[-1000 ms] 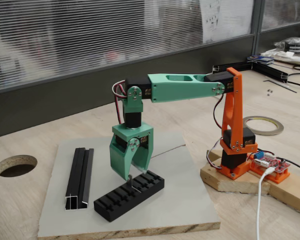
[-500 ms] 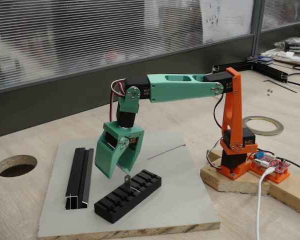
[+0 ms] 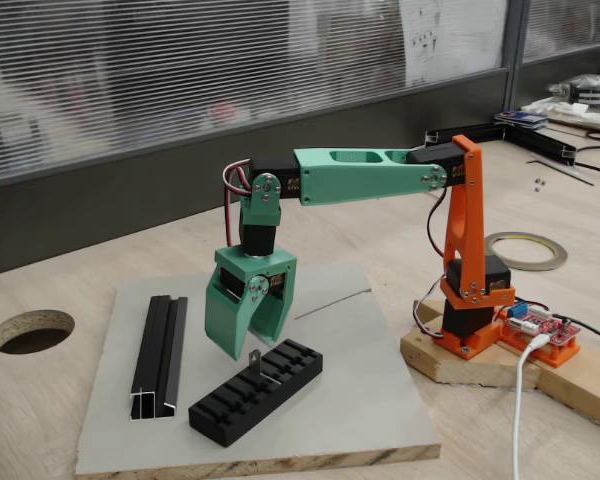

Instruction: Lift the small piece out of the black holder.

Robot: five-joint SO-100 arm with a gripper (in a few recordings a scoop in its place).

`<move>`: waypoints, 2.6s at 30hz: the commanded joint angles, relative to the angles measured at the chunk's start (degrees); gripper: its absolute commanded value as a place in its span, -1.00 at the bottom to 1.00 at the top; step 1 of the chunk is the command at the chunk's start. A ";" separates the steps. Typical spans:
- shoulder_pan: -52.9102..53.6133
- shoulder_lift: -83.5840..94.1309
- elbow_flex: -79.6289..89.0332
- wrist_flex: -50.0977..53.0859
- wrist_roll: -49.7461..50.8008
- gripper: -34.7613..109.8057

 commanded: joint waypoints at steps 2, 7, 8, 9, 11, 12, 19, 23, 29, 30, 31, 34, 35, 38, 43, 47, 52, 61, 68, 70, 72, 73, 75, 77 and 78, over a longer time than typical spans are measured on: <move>-1.41 0.79 -0.44 1.23 -0.44 0.02; -1.49 0.79 -0.35 1.23 -0.44 0.02; -1.49 0.70 -0.35 1.23 -0.44 0.02; -1.49 0.70 -0.35 1.23 -0.35 0.02; -1.58 -0.70 -0.35 1.23 -0.18 0.02; -1.58 -1.76 -0.62 1.23 -0.18 0.02; -1.67 -3.08 -0.97 1.23 0.26 0.03; -1.67 -3.08 -0.97 1.23 0.26 0.03; -4.66 -3.08 -1.05 1.14 0.26 0.03; -4.92 -3.08 -1.05 1.05 0.00 0.03; -5.01 -3.16 -1.05 1.05 -0.18 0.03; -4.66 -3.16 -1.05 1.05 -0.26 0.03; -4.39 -3.16 -1.05 1.05 -0.35 0.03; -4.31 -3.16 -1.05 0.97 -0.44 0.03; -4.22 -3.25 -1.05 0.88 -0.44 0.03; -4.22 -3.25 -1.05 0.88 -0.44 0.03; -4.13 -3.25 -1.05 0.88 -0.44 0.03; -4.13 -3.25 -0.97 -5.01 -0.44 0.02; -4.22 -3.16 -0.35 -5.62 -0.44 0.02; -4.13 -3.16 -0.35 -5.10 -0.53 0.02; -4.13 -3.16 -0.35 -5.01 -0.53 0.02; -4.13 -3.16 -0.35 -5.01 -0.53 0.02; -4.13 -3.16 -0.35 -5.01 -0.62 0.02; -4.04 -3.25 -0.35 -5.01 -0.62 0.02; -4.04 -3.25 -0.35 -5.01 -0.62 0.02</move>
